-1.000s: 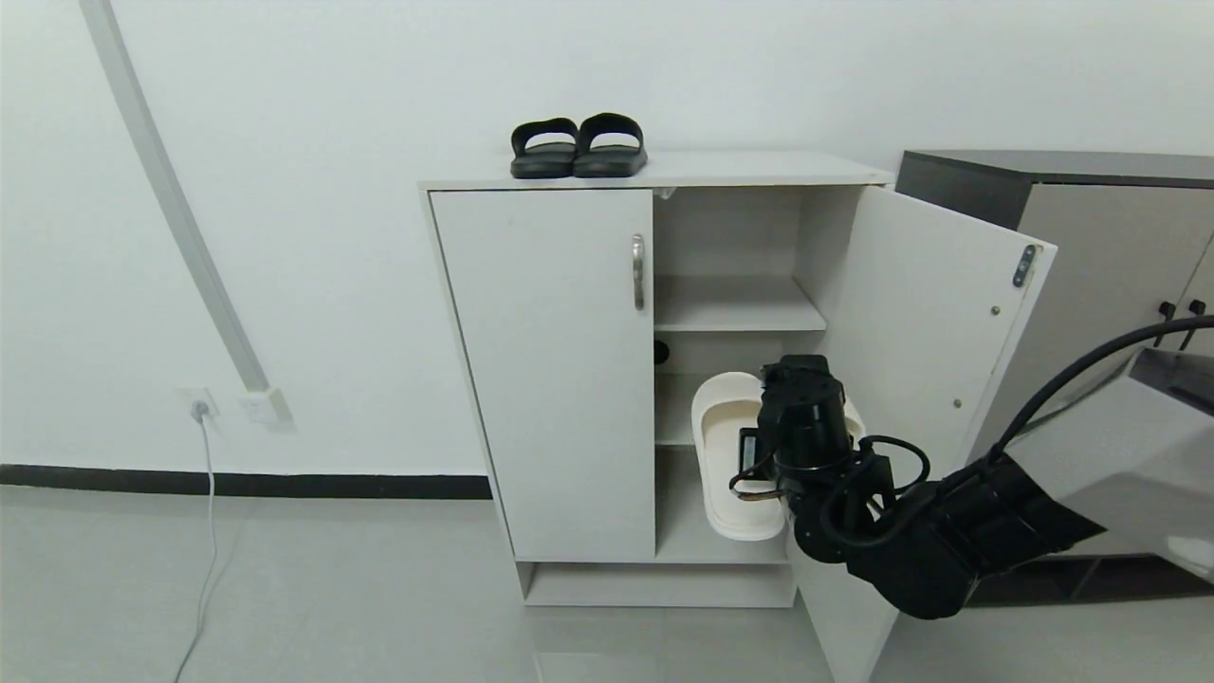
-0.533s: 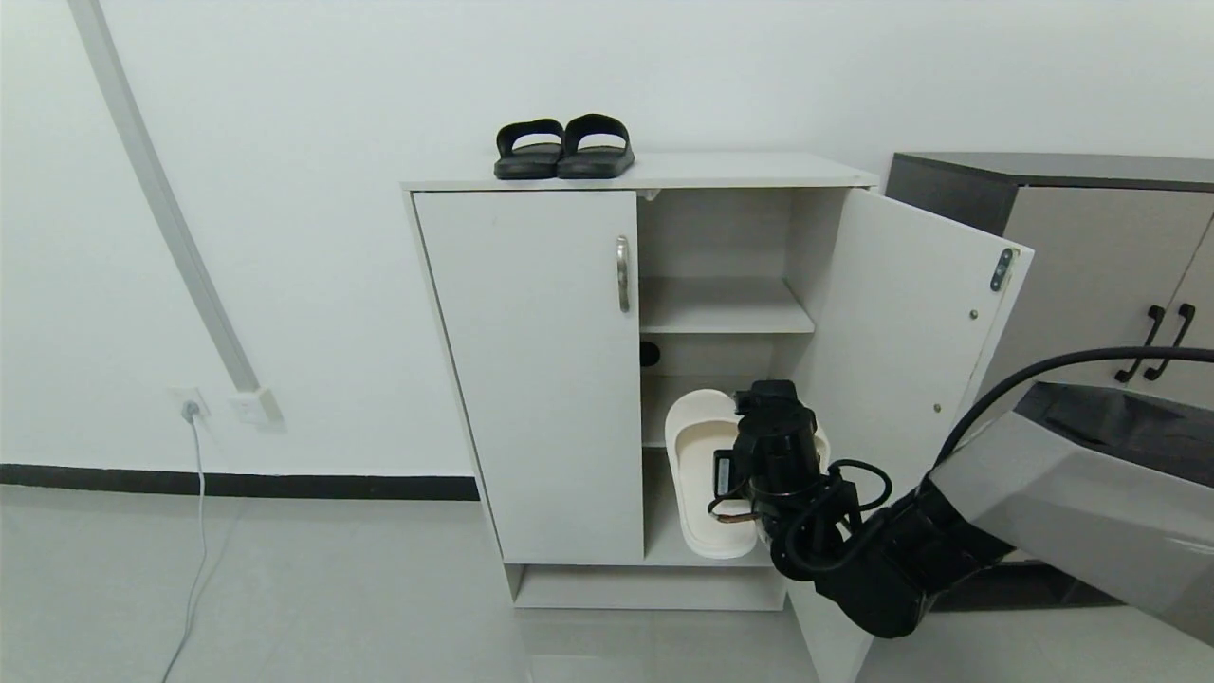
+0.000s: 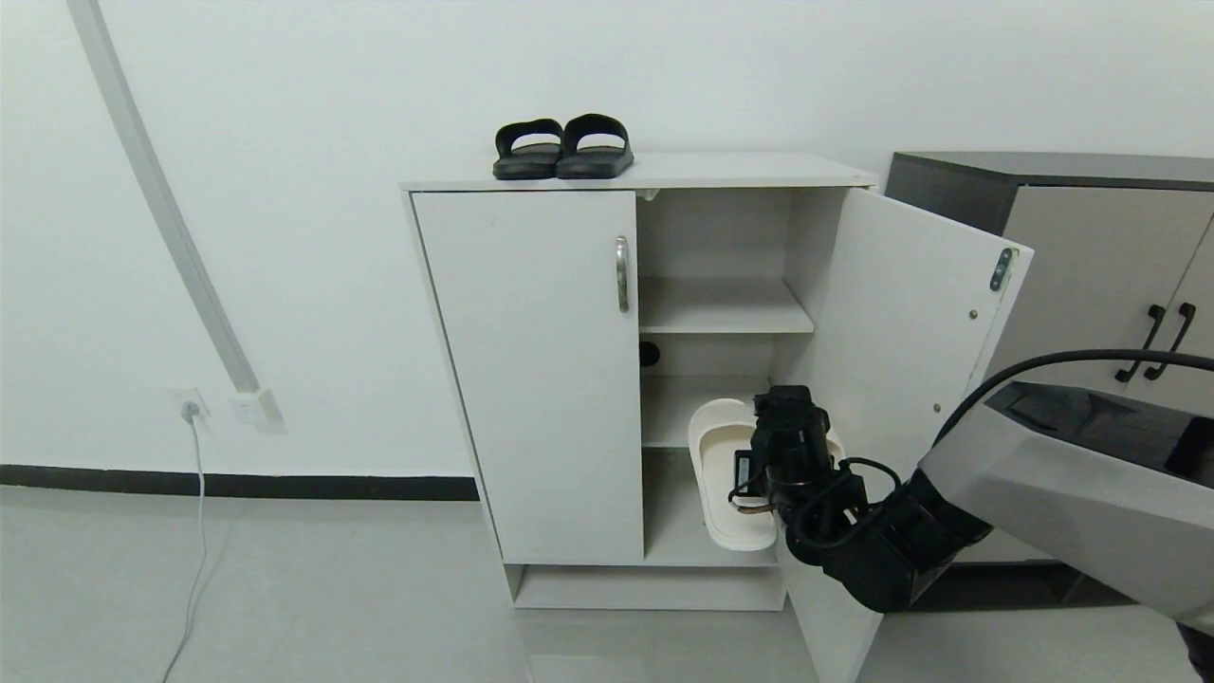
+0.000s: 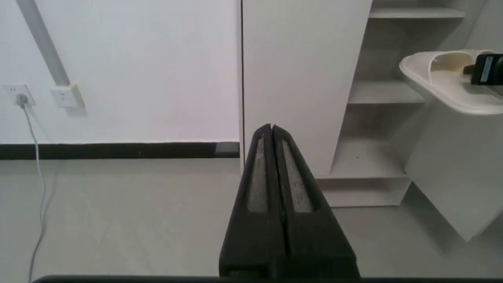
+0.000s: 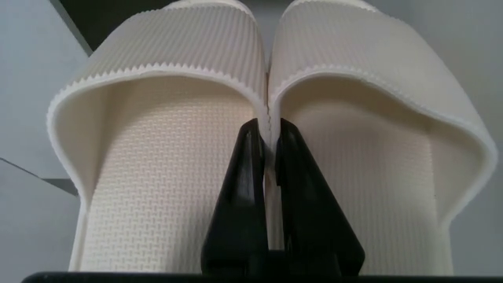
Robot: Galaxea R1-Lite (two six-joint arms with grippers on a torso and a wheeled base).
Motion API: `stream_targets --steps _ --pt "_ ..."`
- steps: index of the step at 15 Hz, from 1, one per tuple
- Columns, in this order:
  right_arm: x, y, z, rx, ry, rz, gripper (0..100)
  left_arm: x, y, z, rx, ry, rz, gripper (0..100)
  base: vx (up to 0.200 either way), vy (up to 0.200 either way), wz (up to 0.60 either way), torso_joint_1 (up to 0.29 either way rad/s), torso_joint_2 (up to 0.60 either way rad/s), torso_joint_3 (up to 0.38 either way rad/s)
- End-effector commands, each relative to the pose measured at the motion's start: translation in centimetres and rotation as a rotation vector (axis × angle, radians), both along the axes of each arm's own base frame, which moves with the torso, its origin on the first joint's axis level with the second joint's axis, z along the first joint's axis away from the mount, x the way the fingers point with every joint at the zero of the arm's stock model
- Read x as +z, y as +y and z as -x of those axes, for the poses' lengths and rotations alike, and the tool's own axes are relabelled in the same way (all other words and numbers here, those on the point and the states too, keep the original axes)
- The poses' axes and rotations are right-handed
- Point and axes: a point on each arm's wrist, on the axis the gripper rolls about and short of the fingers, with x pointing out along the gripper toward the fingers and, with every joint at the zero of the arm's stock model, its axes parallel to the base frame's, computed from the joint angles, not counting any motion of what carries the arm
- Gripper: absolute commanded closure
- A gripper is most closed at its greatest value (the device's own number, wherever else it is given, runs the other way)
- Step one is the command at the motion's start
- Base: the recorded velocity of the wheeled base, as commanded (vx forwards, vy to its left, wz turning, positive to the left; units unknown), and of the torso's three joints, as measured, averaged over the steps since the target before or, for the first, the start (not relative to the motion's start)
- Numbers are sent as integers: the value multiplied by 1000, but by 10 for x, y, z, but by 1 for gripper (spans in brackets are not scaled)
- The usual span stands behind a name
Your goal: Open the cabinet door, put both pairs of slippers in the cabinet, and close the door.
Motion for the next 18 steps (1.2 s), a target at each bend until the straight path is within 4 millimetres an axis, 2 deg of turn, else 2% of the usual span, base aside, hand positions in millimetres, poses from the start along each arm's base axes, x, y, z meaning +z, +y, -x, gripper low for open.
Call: stream_targets --steps 1,9,11,13,16,18 --pt "-3 -6 -5 -19 3 4 100 0 0 0 0 3 0 100 0 0 0 0 0 0" --pt "-1 -9 -6 -23 0 9 100 0 0 0 0 3 6 100 0 0 0 0 0 0" --pt "3 0 1 6 -9 0 100 0 0 0 0 3 6 100 0 0 0 0 0 0" --pt "4 20 12 79 -11 -12 100 0 0 0 0 1 6 100 0 0 0 0 0 0" --pt "-10 38 5 113 -8 -17 100 0 0 0 0 1 5 100 0 0 0 0 0 0" --pt "-20 36 0 103 8 -9 100 0 0 0 0 3 5 100 0 0 0 0 0 0"
